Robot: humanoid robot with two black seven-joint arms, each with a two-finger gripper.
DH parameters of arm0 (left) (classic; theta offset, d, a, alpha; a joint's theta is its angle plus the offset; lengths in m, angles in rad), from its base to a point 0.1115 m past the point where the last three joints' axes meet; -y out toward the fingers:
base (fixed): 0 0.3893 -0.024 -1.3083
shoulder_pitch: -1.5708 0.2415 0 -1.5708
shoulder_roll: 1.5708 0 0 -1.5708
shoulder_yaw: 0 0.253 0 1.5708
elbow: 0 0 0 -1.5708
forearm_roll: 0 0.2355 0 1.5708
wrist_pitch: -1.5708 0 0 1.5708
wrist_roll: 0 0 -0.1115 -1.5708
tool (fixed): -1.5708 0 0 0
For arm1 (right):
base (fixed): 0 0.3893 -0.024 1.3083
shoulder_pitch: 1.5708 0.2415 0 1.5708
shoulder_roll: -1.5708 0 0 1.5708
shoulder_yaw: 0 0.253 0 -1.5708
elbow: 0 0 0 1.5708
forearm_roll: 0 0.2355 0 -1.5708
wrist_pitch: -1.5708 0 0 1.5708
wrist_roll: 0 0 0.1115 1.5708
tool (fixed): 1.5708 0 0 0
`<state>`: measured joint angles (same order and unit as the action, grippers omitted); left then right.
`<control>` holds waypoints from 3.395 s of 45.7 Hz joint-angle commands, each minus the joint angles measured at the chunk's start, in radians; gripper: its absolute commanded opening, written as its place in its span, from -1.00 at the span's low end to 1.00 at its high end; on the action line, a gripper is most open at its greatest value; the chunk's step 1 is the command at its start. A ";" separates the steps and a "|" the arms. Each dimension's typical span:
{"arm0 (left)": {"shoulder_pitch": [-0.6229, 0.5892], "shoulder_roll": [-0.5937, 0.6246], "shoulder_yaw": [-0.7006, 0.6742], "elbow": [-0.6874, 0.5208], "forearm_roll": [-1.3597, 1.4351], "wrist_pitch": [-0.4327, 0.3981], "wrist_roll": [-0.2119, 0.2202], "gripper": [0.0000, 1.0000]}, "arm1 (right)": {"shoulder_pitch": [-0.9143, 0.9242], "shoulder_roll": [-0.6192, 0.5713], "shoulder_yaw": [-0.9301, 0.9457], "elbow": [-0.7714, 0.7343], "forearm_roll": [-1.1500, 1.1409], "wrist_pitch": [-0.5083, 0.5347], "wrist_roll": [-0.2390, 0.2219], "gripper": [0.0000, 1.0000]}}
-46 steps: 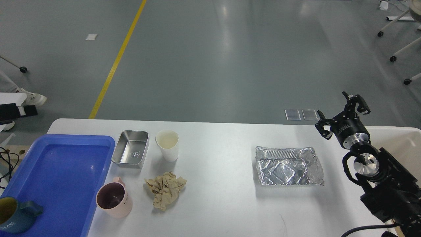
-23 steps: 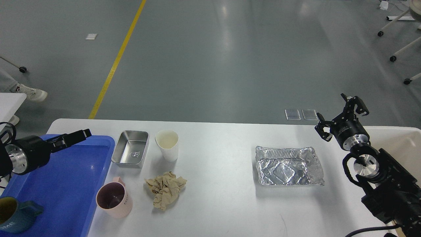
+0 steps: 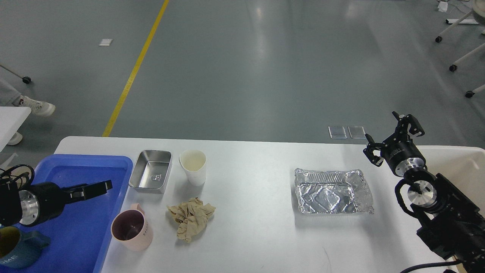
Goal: Tidy desktop
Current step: 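Grasp the pink mug with the left gripper, then lift the pink mug and set it down inside the blue tray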
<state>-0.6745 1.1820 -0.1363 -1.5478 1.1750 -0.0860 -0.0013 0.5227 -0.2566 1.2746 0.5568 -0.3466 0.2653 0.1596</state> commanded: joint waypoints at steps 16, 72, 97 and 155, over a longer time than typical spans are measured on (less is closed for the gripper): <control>-0.013 0.051 0.032 -0.061 0.081 -0.113 -0.036 0.80 | 0.000 0.010 -0.003 -0.020 0.000 0.002 0.000 1.00; -0.042 -0.211 0.179 0.052 0.084 -0.054 0.087 -0.19 | 0.000 -0.012 -0.064 -0.047 -0.003 -0.001 0.000 1.00; -0.062 -0.199 0.204 0.046 0.091 -0.107 0.083 -1.00 | -0.004 -0.029 -0.072 -0.063 -0.003 0.000 0.000 1.00; -0.571 0.363 0.201 -0.084 -0.161 -0.635 0.055 -1.00 | 0.003 0.008 -0.072 -0.058 -0.003 -0.006 -0.002 1.00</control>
<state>-1.2922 1.5372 0.0613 -1.6394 1.0040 -0.7295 0.0063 0.5261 -0.2504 1.2037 0.5001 -0.3498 0.2585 0.1595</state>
